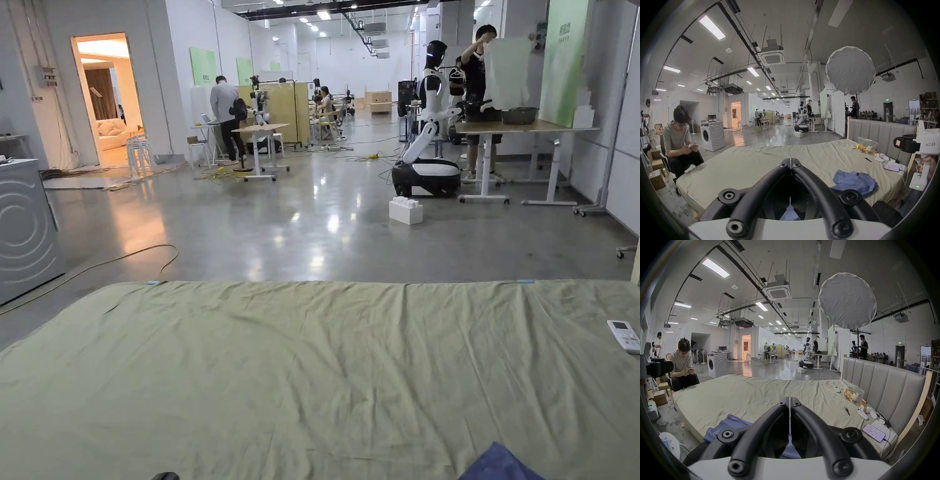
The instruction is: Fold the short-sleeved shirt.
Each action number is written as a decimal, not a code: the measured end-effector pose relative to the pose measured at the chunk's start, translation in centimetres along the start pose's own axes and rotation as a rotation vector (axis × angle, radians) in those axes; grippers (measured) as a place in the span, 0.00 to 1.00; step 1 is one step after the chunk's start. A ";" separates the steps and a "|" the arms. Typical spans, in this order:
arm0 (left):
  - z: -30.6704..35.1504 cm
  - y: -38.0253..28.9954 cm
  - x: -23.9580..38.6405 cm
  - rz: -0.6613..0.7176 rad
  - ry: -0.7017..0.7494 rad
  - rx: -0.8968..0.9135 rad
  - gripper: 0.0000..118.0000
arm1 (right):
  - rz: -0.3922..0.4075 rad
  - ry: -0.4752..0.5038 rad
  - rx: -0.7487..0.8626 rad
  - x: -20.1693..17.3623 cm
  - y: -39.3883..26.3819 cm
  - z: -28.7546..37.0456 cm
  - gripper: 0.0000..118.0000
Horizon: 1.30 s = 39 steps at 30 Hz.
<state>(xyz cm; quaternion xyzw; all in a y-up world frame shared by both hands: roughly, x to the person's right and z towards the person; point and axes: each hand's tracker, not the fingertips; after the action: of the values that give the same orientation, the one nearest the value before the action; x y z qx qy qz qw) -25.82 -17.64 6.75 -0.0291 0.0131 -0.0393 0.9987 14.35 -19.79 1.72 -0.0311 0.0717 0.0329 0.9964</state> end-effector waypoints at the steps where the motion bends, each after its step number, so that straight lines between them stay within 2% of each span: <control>1: 0.0 0.0 -0.1 0.001 -0.006 -0.005 0.00 | -0.002 0.001 0.003 0.0 0.0 0.0 0.02; 8: -2.2 -1.1 -0.3 0.028 -0.033 -0.078 0.00 | -0.010 0.003 -0.015 0.1 -0.7 -0.4 0.01; 13: -8.8 -3.5 -1.4 0.095 -0.082 -0.250 0.01 | -0.022 -0.008 -0.072 0.4 -2.4 -1.9 0.00; 14: -11.0 -4.4 -1.5 0.110 -0.102 -0.299 0.16 | -0.033 -0.003 -0.094 0.6 -2.9 -2.2 0.00; 17: -17.8 -8.1 -1.7 0.127 -0.215 -0.382 0.78 | -0.045 -0.001 -0.145 1.0 -4.2 -3.3 0.00; 18: -20.5 -9.6 -1.6 0.117 -0.229 -0.452 0.83 | -0.043 -0.001 -0.167 1.2 -4.6 -3.7 0.00; 21: -27.8 -14.2 -1.7 0.127 -0.255 -0.627 0.82 | -0.056 -0.024 -0.259 2.1 -6.0 -4.6 0.00; 22: -29.8 -15.6 -1.9 0.157 -0.254 -0.688 0.79 | -0.049 -0.027 -0.259 2.4 -6.2 -4.9 0.00; 23: -31.7 -17.2 -2.2 0.183 -0.262 -0.752 0.71 | -0.051 -0.036 -0.267 2.7 -6.5 -5.0 0.00; 26: -35.9 -21.3 -2.5 0.184 -0.186 -0.868 0.68 | -0.086 -0.063 -0.320 3.9 -7.8 -5.5 0.00; 28: -37.4 -22.9 -2.6 0.186 -0.165 -0.913 0.68 | -0.107 -0.083 -0.364 4.6 -8.7 -5.9 0.00; 31: -38.1 -23.9 -1.9 0.082 -0.163 -0.908 0.66 | -0.091 -0.104 -0.388 5.0 -9.6 -6.0 0.00; 33: -37.6 -23.5 -0.8 0.003 -0.182 -0.957 0.49 | -0.065 -0.108 -0.404 4.8 -9.6 -6.0 0.00; 34: -37.6 -23.5 -0.5 -0.002 -0.182 -0.948 0.46 | -0.057 -0.106 -0.411 4.8 -9.6 -6.0 0.00; 35: -37.5 -23.1 -0.2 0.011 -0.181 -0.939 0.33 | -0.050 -0.104 -0.416 4.8 -9.7 -6.0 0.00; 36: -37.5 -22.7 0.1 0.019 -0.201 -0.933 0.14 | -0.045 -0.102 -0.418 4.5 -9.6 -6.0 0.00; 37: -38.1 -22.8 0.3 0.040 -0.238 -0.930 0.06 | -0.042 -0.099 -0.418 4.5 -9.6 -6.1 0.00; 38: -38.2 -23.0 1.2 0.026 -0.209 -0.943 0.06 | -0.042 -0.097 -0.419 4.4 -9.6 -6.2 0.00; 39: -38.3 -23.2 1.9 -0.047 -0.184 -0.961 0.06 | -0.041 -0.093 -0.421 4.4 -9.6 -6.4 0.00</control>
<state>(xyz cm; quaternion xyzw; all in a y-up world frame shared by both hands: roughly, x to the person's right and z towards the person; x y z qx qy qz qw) -26.86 -43.11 -30.15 -0.4904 -0.0591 -0.0486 0.8682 18.43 -29.54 -4.73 -0.2387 0.0166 0.0282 0.9706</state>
